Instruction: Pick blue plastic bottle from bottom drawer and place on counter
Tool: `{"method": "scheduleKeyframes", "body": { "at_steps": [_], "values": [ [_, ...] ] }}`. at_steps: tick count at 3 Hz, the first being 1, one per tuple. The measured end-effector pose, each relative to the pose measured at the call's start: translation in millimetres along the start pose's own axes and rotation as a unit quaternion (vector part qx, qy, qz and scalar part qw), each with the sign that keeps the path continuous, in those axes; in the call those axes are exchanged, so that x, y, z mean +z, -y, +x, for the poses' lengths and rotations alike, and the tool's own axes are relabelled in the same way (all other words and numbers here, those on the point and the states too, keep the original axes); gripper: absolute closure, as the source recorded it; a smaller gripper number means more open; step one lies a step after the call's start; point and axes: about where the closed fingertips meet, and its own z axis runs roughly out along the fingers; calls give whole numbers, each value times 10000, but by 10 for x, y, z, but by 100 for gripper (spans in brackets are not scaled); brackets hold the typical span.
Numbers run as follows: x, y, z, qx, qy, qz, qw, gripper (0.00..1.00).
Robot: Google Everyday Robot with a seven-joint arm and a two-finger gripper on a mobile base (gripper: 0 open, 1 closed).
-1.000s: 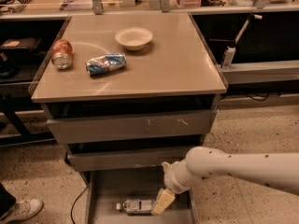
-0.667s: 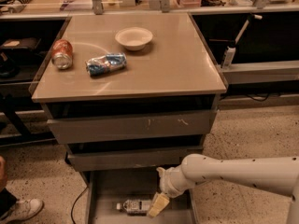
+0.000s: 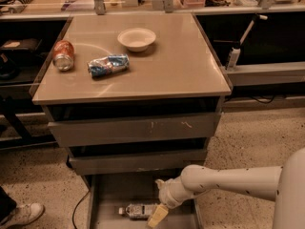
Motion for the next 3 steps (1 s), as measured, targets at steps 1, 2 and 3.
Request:
{"method": "scheduleKeyframes", "body": {
  "at_steps": [1, 2, 3],
  "values": [
    [285, 75, 130, 100, 50, -44, 9999, 0],
    [774, 291, 423, 244, 56, -49, 9997, 0],
    [1122, 446, 644, 334, 91, -55, 9994, 0]
  ]
}}
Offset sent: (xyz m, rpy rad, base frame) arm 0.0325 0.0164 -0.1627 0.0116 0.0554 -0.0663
